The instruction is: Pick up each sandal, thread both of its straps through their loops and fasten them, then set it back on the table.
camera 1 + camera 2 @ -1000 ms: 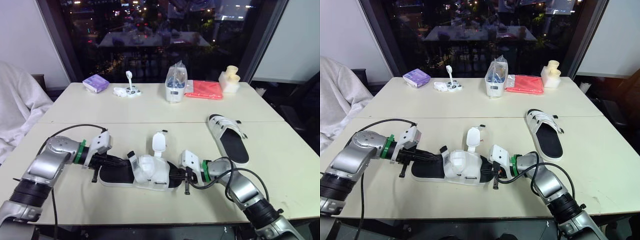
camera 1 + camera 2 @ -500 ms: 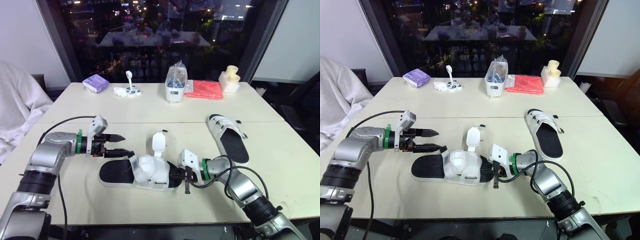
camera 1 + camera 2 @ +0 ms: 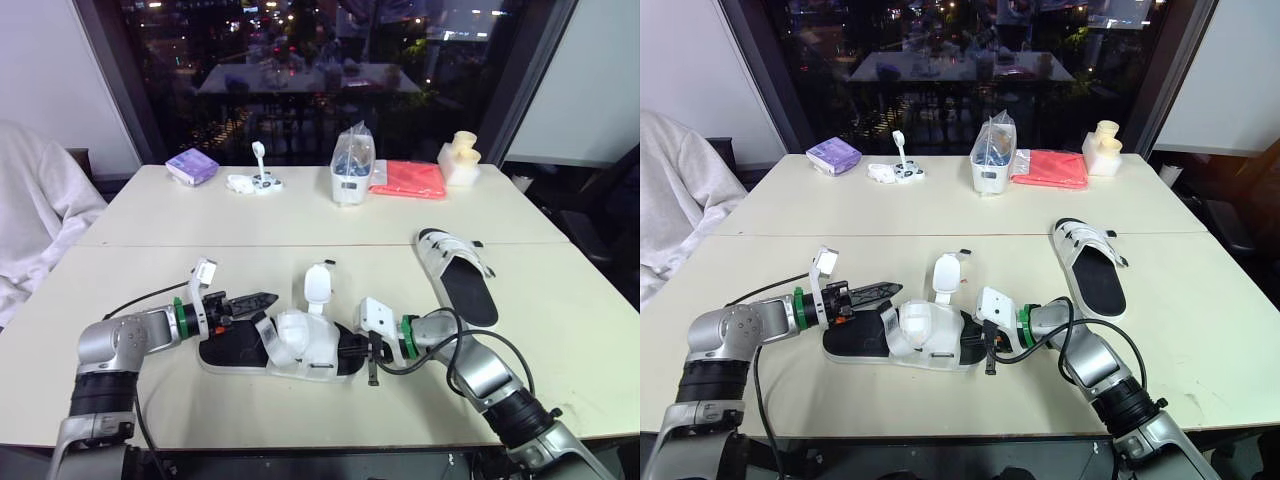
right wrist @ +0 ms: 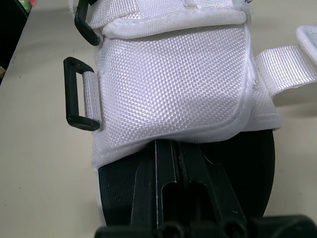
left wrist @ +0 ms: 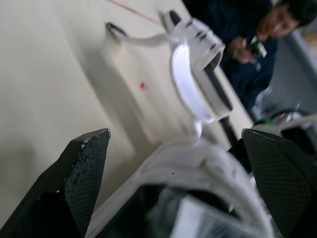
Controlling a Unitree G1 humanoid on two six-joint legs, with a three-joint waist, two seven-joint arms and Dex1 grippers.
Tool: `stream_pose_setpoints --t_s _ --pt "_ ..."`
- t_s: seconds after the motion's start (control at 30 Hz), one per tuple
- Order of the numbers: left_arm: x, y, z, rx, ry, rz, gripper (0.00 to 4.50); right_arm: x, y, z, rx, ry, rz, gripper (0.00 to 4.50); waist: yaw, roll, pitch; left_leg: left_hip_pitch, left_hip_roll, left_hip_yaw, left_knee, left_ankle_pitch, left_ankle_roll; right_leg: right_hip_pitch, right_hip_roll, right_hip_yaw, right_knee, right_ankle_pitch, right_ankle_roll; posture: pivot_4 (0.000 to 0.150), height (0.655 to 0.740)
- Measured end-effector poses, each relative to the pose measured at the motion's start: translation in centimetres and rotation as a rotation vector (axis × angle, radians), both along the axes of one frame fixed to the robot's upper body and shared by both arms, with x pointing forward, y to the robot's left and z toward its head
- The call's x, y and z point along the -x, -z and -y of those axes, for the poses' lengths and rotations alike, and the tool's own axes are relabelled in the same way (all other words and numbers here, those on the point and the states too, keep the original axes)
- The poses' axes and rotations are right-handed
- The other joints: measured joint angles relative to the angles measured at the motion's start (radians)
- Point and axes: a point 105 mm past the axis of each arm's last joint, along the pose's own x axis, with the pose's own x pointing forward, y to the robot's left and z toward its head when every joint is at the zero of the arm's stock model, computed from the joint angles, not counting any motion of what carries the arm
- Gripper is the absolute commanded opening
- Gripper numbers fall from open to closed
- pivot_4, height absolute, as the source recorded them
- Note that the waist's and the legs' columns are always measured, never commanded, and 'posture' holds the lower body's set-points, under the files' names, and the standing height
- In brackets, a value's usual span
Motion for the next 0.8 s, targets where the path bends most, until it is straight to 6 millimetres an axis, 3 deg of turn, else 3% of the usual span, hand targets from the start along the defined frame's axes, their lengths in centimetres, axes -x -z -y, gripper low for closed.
stream_pose_setpoints --t_s 0.07,0.13,0.33,0.6,0.8 --pt "0.2 0.2 0.3 0.005 0.0 -0.016 4.44 0.0 0.0 0.0 0.0 0.0 0.0 0.0 0.0 0.0 0.0 0.0 0.0 0.0 0.0 0.0 0.0 0.0 0.0 0.0 0.0 0.0 0.0 0.15 0.74" --pt "0.4 0.3 0.4 0.013 -0.005 -0.019 3.92 0.0 0.0 0.0 0.0 0.0 0.0 0.0 0.0 0.0 0.0 0.0 0.0 0.0 0.0 0.0 0.0 0.0 0.0 0.0 0.0 0.0 0.0 0.15 0.74" --pt "0.4 0.0 -0.3 -0.025 -0.028 -0.005 3.92 0.0 0.0 0.0 -0.001 0.0 0.0 0.0 0.0 0.0 0.0 0.0 0.0 0.0 -0.002 0.0 -0.001 0.0 0.0 0.0 -0.001 -0.001 -0.003 0.15 0.74" --pt "0.1 -2.3 -1.6 -0.112 -0.033 0.034 3.92 0.2 0.0 -0.1 -0.001 -0.007 0.002 0.0 -0.001 0.0 0.0 0.001 0.0 0.0 -0.012 0.004 -0.006 -0.001 0.0 0.0 -0.009 0.001 -0.006 0.15 0.74" --pt "2.7 -2.0 -1.4 -0.067 0.051 -0.108 3.92 0.3 0.0 -0.3 -0.002 -0.016 0.006 0.0 -0.002 0.0 0.0 0.001 0.0 0.0 -0.016 0.005 -0.009 -0.003 0.0 -0.001 -0.01 0.003 -0.005 0.15 0.74"
